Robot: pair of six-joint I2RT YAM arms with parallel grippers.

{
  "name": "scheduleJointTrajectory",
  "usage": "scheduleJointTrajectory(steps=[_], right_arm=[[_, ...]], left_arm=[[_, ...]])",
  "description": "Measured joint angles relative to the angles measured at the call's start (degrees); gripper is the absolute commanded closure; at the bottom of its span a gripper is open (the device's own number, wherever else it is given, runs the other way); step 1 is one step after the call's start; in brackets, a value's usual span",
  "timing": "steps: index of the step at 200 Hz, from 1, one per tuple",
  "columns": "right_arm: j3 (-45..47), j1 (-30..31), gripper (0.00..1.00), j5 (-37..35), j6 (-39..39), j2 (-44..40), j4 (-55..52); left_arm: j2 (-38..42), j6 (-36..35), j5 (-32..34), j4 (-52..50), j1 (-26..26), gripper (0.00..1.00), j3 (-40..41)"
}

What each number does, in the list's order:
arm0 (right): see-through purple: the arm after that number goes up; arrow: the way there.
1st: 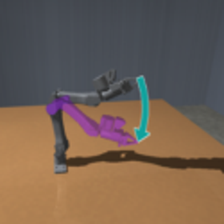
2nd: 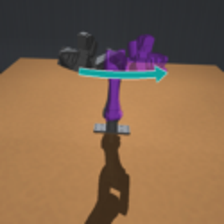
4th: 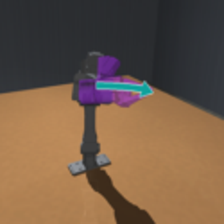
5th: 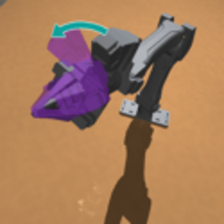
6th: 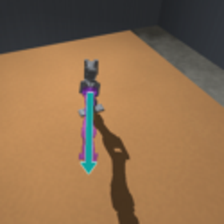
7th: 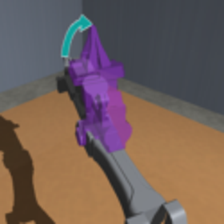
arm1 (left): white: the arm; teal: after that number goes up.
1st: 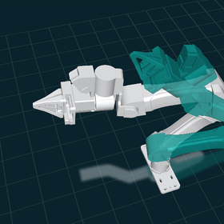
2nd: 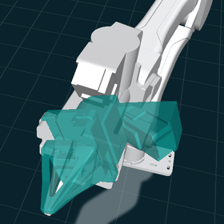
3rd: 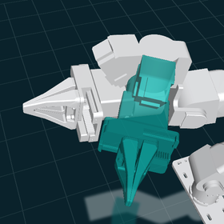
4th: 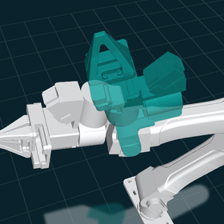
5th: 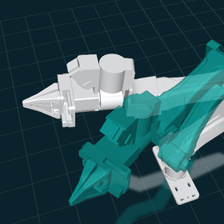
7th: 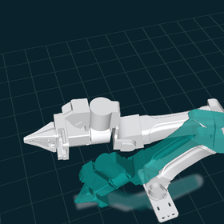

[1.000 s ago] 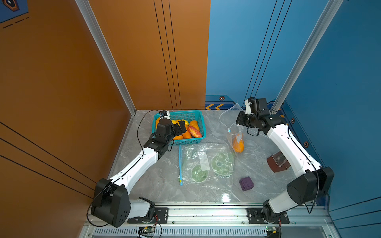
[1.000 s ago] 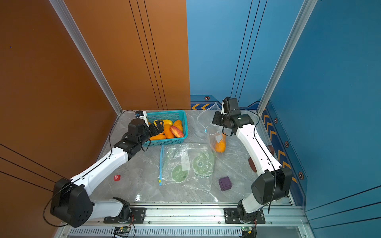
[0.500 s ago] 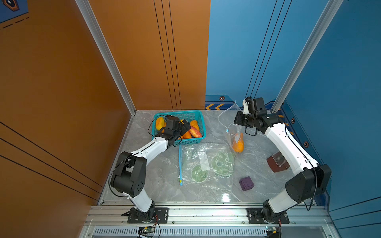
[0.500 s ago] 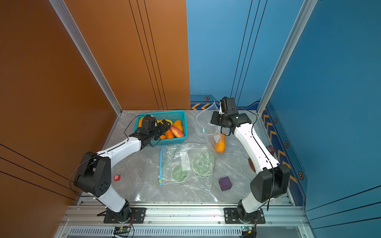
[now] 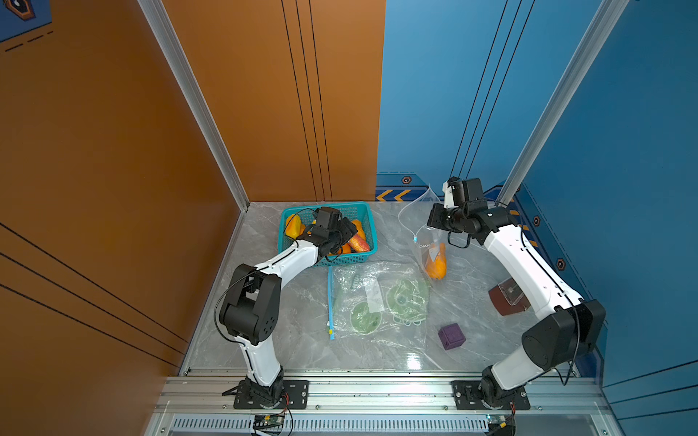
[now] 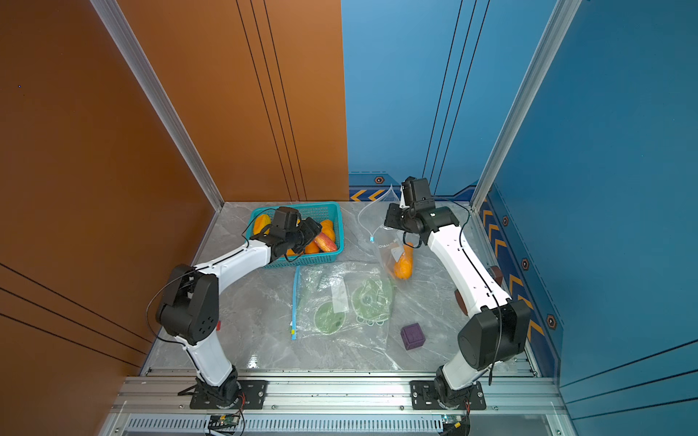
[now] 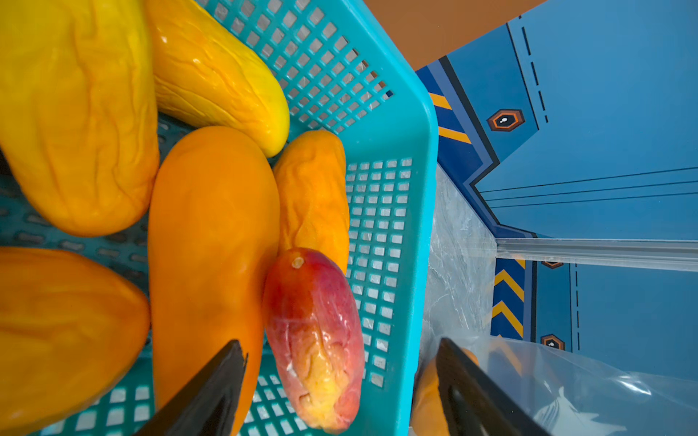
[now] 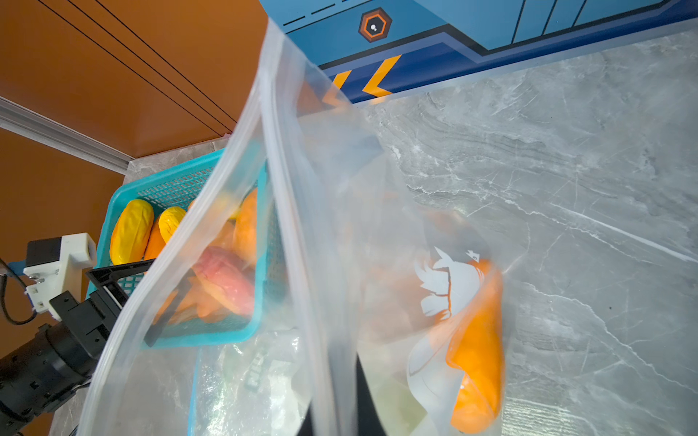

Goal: Place the mango in a zip-top bag and seal the zipper
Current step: Pick up the mango from the basket.

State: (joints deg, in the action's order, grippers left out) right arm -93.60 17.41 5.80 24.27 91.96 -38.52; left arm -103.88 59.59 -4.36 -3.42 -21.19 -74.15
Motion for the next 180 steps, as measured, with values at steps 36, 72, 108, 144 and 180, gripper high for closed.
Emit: scheduleJointTrajectory(steps=[36,72,108,144,180], right_arm=[[-0.98,2.38,1.0,-0.37,-2.71,1.18,-0.02],[-2.95,4.76,1.0,-1.14,-7.06,2.91,-0.04],[-5.79,6.69,1.0,-2.62,-12.72,4.98,-0.46],[-10.99,6.86,1.0,-3.26,-17.57,8.98,-0.9],[-13.86,6.93,1.0,-3.41,-19.28,12.5,-0.87]], left_arm=[[-3.1,0.28,-0.31,-1.07,-0.17,0.23,-2.01],[-5.14,0.48,-0.92,-1.11,-0.24,0.23,-3.67],[-5.55,1.14,-1.11,-1.2,-0.26,0.28,-4.13],[-6.34,1.97,-1.55,-1.55,-0.26,0.34,-4.52],[-6.88,2.36,-1.99,-1.57,-0.26,0.36,-4.74]])
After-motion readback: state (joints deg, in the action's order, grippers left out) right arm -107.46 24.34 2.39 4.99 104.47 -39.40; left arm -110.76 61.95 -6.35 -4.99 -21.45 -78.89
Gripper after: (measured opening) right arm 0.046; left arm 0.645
